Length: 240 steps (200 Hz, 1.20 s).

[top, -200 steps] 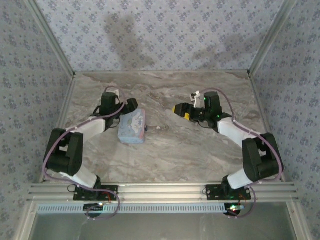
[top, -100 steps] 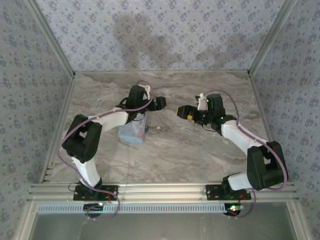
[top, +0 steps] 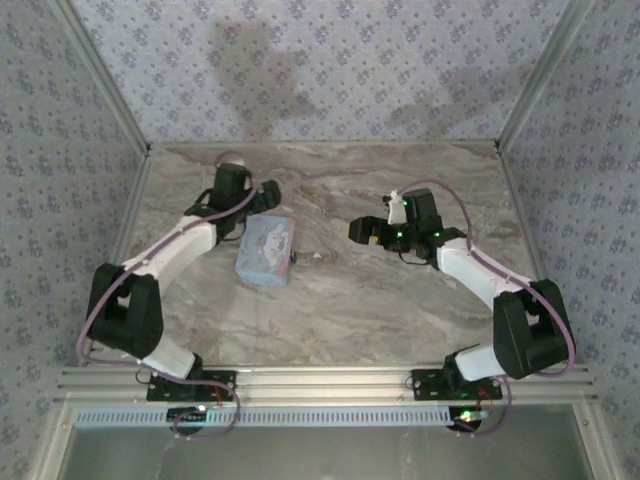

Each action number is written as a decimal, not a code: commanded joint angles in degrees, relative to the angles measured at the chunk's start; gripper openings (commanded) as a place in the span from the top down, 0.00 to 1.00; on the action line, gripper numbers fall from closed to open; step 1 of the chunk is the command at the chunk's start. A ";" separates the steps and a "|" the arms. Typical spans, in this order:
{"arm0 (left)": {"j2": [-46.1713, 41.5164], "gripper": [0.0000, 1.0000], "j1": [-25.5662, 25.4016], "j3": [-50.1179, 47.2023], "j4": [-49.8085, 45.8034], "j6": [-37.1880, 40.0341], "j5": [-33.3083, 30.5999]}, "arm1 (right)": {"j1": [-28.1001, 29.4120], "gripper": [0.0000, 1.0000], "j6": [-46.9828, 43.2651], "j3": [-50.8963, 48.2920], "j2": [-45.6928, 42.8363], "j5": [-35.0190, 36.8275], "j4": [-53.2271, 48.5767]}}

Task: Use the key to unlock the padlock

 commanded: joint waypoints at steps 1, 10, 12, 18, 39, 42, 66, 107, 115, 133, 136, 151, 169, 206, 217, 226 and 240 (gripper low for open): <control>-0.30 0.02 3.08 -2.47 -6.85 1.41 -3.50 | 1.06 0.00 -0.67 2.18 1.07 1.53 -0.73; 0.14 0.02 3.87 -3.12 -6.42 1.42 -2.47 | 1.29 0.00 -0.69 2.37 1.26 1.60 -0.62; 0.27 0.03 4.09 -3.16 -6.39 1.42 -2.37 | 1.30 0.00 -0.68 2.38 1.26 1.61 -0.61; 0.74 0.03 4.32 -3.26 -6.13 1.62 -1.76 | 1.42 0.00 -0.52 2.39 1.30 1.70 -0.48; 3.81 0.03 4.37 -2.44 -5.30 1.80 2.63 | 1.37 0.00 -0.30 2.25 1.31 1.79 -0.46; 4.30 0.03 4.37 -2.26 -5.08 1.66 3.41 | 1.34 0.00 -0.28 2.14 1.26 1.83 -0.52; 7.38 0.06 3.87 -0.87 -4.22 1.29 7.21 | 0.57 0.01 0.40 1.26 0.77 1.36 0.04; 11.16 0.09 0.25 3.49 -3.20 2.66 11.85 | -1.30 0.02 1.24 -0.06 0.99 0.57 0.55; 12.16 0.10 -0.85 4.80 -3.33 2.91 12.27 | -1.72 0.03 1.50 -0.41 1.07 0.41 0.87; 14.79 0.11 -2.99 7.81 -3.58 2.66 13.86 | -2.43 0.04 1.75 -0.87 1.21 0.41 1.02; 15.20 0.12 -3.32 8.27 -3.59 2.46 14.13 | -2.56 0.04 1.88 -0.94 1.23 0.37 0.99; 17.65 0.12 -5.20 10.76 -3.60 1.85 16.21 | -3.21 0.05 2.13 -1.38 1.30 0.14 1.02; 20.13 0.13 -7.39 13.37 -3.68 1.16 18.00 | -4.13 0.05 2.42 -1.76 1.34 -0.36 0.95; 23.51 0.14 -11.95 16.60 -1.72 -0.21 24.29 | -5.41 0.06 2.16 -2.17 1.80 -0.28 0.47; 23.87 0.14 -13.47 17.66 -2.01 0.40 24.88 | -5.47 0.07 2.09 -1.77 2.48 -0.01 0.18; 23.59 0.14 -14.33 18.20 -2.14 1.10 24.88 | -5.45 0.08 1.99 -1.00 3.32 0.35 -0.65; 21.83 0.13 -14.63 17.96 -2.18 1.98 23.48 | -4.98 0.11 1.59 0.21 4.79 0.54 -1.73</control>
